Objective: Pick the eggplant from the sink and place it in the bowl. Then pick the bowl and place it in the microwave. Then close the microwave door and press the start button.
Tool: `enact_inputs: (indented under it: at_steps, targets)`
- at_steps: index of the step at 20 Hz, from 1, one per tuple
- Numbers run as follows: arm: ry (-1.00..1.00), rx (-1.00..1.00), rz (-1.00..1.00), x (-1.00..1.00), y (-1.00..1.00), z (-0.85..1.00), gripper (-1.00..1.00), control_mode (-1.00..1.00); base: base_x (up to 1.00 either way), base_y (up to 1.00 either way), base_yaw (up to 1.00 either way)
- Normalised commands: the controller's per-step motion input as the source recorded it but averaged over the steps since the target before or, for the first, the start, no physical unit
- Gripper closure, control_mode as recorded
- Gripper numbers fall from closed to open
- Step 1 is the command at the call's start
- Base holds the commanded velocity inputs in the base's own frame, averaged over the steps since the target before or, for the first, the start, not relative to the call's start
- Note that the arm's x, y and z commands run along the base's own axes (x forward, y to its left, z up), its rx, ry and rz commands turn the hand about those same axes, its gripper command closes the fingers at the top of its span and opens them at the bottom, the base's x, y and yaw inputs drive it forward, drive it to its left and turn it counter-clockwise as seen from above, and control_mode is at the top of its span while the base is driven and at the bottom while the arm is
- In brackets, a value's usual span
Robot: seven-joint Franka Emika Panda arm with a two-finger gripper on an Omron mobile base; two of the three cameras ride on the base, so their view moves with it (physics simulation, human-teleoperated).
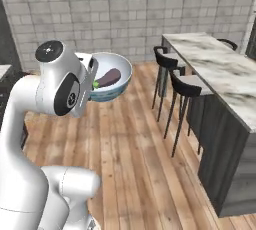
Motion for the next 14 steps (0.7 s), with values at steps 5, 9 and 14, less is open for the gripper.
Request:
enact_inputs:
  at_steps: [5,9,14]
  targets:
    - [0.00,0.00,0.00,0.00,0.00,0.00,1.00,1.00,-0.11,-0.07,-0.82]
    - [0.00,0.00,0.00,0.00,0.00,0.00,1.00,1.00,-0.12,-0.42,-0.72]
    - [0.00,0.00,0.00,0.00,0.00,0.00,1.00,1.00,0.03,-0.73,-0.67]
